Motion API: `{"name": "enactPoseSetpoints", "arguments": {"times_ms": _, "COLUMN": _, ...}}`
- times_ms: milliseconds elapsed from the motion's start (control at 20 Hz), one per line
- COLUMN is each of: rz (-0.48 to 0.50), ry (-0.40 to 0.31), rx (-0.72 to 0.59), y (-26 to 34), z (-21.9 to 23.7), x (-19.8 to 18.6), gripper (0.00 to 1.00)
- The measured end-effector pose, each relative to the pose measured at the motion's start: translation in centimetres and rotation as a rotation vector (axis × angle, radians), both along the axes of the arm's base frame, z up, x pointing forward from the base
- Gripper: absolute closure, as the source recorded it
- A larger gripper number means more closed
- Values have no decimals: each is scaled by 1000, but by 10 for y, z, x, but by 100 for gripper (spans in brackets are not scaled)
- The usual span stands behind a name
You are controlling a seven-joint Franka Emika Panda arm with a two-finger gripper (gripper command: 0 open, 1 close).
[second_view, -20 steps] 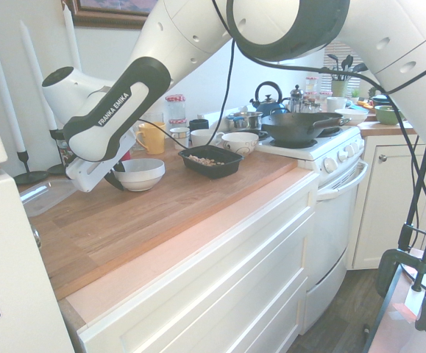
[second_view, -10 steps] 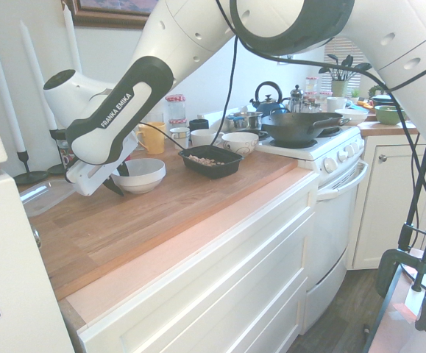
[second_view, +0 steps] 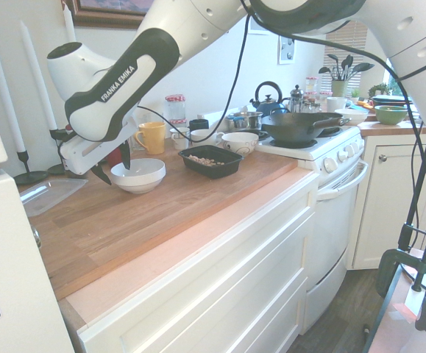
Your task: Put the cereal into the box
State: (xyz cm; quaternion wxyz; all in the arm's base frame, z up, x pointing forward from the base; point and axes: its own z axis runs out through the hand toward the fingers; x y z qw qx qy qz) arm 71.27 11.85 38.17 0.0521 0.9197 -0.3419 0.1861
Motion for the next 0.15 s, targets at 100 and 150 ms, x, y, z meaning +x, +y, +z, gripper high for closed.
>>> {"name": "enactPoseSetpoints", "arguments": {"times_ms": 100, "rz": 2, "ry": 17, "rx": 107, "y": -9, "z": 20, "x": -3, "gripper": 0}}
{"name": "enactPoseSetpoints", "arguments": {"times_ms": 150, "rz": -1, "ry": 26, "rx": 133, "y": -15, "z": 23, "x": -3, "gripper": 0}}
